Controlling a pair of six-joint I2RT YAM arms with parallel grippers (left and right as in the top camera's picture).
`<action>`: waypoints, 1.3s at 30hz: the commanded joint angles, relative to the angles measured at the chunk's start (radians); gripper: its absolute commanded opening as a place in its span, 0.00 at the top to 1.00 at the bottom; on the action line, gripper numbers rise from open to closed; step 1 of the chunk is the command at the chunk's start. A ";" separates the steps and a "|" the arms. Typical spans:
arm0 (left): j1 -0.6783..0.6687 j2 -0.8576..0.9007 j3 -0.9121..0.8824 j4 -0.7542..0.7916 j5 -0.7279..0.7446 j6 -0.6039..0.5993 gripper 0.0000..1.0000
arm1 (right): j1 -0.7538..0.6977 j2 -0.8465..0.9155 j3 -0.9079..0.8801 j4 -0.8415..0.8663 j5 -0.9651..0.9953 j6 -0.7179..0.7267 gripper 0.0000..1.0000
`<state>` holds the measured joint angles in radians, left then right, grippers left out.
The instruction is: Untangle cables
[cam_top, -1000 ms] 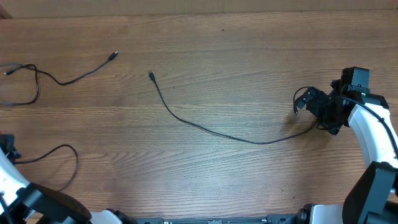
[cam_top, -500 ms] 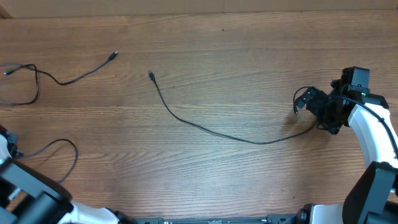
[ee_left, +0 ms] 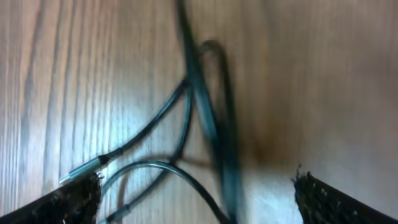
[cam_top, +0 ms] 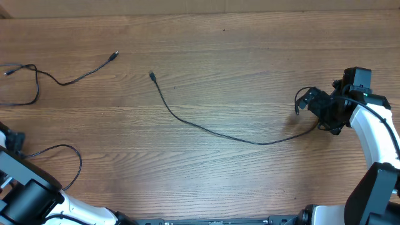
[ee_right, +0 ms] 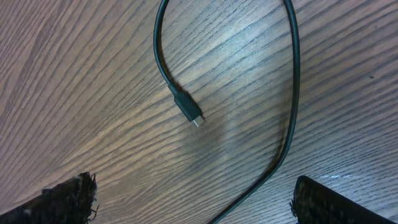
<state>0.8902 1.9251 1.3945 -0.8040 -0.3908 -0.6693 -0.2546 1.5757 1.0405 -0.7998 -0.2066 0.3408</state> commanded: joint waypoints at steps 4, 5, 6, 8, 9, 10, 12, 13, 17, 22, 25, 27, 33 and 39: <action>-0.018 -0.011 0.289 -0.201 0.313 0.019 0.00 | -0.002 -0.004 -0.006 0.005 -0.005 0.007 0.00; -0.021 -0.011 0.329 -0.235 0.372 0.019 0.00 | -0.002 -0.004 -0.006 0.005 -0.005 0.007 0.00; -0.027 -0.011 0.376 -0.275 0.443 0.019 0.00 | -0.002 -0.004 -0.006 0.005 -0.005 0.007 0.00; -0.039 -0.011 0.453 -0.346 0.553 0.019 0.00 | -0.002 -0.004 -0.006 0.005 -0.005 0.007 0.00; -0.048 -0.011 0.493 -0.384 0.612 0.019 0.01 | -0.002 -0.004 -0.006 0.005 -0.005 0.007 0.00; -0.058 -0.011 0.525 -0.414 0.657 0.020 0.00 | -0.002 -0.004 -0.006 0.005 -0.005 0.007 0.00; -0.091 -0.011 0.581 -0.470 0.730 0.033 0.01 | -0.002 -0.004 -0.006 0.005 -0.005 0.007 0.00; -0.112 -0.011 0.602 -0.489 0.755 0.049 0.00 | -0.002 -0.004 -0.006 0.005 -0.005 0.007 0.00; -0.255 -0.011 0.638 -0.532 0.768 0.089 0.00 | -0.002 -0.004 -0.006 0.005 -0.005 0.007 0.00; -0.486 -0.006 0.637 -0.534 0.655 0.117 0.01 | -0.002 -0.004 -0.006 0.005 -0.005 0.007 0.00; -0.631 0.005 0.637 -0.533 0.531 0.116 0.00 | -0.002 -0.004 -0.006 0.005 -0.005 0.007 0.00; -0.702 0.018 0.637 -0.538 0.480 0.116 0.00 | -0.002 -0.004 -0.006 0.005 -0.005 0.007 0.00; -0.887 0.097 0.636 -0.576 0.468 0.031 0.00 | -0.002 -0.004 -0.006 0.005 -0.005 0.007 0.00; -1.044 0.199 0.636 -0.600 0.640 0.019 0.00 | -0.002 -0.004 -0.006 0.074 -0.006 0.008 0.00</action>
<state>-0.0944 2.0830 2.0167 -1.3952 0.1646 -0.6289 -0.2546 1.5757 1.0393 -0.7391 -0.2066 0.3412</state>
